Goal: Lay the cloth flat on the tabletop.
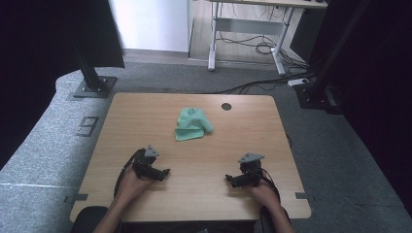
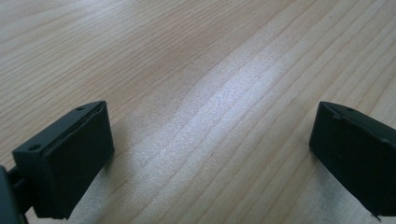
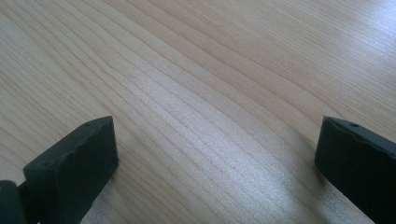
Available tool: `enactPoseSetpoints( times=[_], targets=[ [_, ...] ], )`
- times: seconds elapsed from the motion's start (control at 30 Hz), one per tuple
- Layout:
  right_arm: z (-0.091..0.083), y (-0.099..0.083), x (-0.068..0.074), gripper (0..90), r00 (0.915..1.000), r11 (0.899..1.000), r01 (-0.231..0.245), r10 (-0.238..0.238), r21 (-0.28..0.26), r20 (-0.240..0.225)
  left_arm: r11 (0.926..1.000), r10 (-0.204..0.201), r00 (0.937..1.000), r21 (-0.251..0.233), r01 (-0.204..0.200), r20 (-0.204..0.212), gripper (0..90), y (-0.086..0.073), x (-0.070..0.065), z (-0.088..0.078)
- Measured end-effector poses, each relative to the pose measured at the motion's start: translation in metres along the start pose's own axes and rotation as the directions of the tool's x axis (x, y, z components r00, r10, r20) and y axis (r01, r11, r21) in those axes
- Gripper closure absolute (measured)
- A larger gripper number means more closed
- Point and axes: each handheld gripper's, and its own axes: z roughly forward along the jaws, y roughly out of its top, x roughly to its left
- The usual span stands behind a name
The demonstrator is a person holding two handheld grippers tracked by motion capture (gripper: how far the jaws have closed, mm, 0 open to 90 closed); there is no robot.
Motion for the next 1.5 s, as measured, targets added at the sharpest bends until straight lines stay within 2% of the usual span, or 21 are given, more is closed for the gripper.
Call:
enactPoseSetpoints(
  times=[0.2, 1.13, 1.37, 1.5],
  targets=[
    [0.0, 0.0, 0.0, 0.0, 1.0, 1.0, 0.0, 0.0, 0.0, 0.0, 0.9999, -0.012, 0.9999, -0.003, 0.012, -0.01, 0.2, 0.001, 0.0, 0.001],
    [0.0, 0.0, 0.0, 0.0, 1.0, 1.0, 0.001, -0.001, 0.0, 0.0, 0.9999, -0.015, 0.9998, -0.006, 0.015, -0.011, 0.9, 0.003, 0.0, 0.003],
    [0.0, 0.0, 0.0, 0.0, 1.0, 1.0, 0.001, -0.001, 0.0, -0.001, 0.9996, -0.027, 0.9995, 0.013, 0.027, -0.018, 4.5, 0.007, 0.002, 0.001],
    [0.0, 0.0, 0.0, 0.0, 1.0, 1.0, 0.001, -0.001, 0.0, -0.001, 0.9996, -0.027, 0.9996, 0.003, 0.027, -0.011, 6.3, 0.011, 0.002, -0.001]
  ],
)
